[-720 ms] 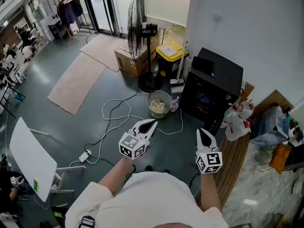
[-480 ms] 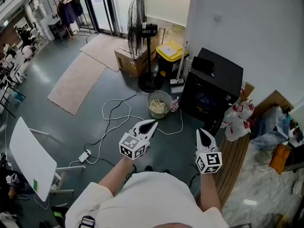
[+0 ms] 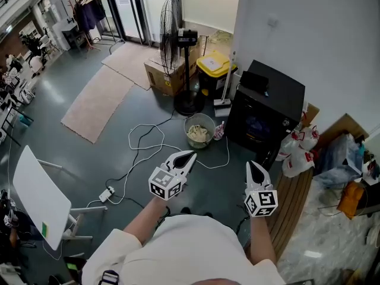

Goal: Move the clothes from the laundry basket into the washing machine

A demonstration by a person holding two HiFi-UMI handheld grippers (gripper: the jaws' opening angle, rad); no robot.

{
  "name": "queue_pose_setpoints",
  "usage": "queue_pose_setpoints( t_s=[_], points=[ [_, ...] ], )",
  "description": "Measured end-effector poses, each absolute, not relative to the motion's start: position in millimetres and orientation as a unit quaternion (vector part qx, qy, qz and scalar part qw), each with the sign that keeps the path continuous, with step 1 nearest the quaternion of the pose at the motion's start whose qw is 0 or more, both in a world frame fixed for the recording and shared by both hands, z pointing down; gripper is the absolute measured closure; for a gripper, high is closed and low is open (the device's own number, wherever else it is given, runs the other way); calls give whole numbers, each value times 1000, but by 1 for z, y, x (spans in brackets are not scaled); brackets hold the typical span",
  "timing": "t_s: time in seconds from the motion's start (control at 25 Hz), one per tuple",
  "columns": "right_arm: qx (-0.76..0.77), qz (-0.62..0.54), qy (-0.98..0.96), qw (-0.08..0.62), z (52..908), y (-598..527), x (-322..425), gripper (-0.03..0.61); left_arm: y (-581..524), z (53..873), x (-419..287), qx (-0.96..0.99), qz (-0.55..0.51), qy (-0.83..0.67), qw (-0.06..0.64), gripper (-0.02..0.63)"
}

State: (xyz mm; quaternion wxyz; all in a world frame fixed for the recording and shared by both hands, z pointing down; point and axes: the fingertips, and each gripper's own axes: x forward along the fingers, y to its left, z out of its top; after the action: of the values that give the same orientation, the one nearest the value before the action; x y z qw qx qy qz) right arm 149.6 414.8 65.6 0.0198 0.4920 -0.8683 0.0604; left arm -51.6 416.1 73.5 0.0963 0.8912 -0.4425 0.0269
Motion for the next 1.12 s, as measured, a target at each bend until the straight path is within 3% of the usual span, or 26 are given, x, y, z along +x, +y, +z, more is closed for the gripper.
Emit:
queue_pose_setpoints(
  t_s=[1.12],
  points=[
    [462,63,-884,34,95,399,211,568,411,100,13,874,36,-472,108,607]
  ],
)
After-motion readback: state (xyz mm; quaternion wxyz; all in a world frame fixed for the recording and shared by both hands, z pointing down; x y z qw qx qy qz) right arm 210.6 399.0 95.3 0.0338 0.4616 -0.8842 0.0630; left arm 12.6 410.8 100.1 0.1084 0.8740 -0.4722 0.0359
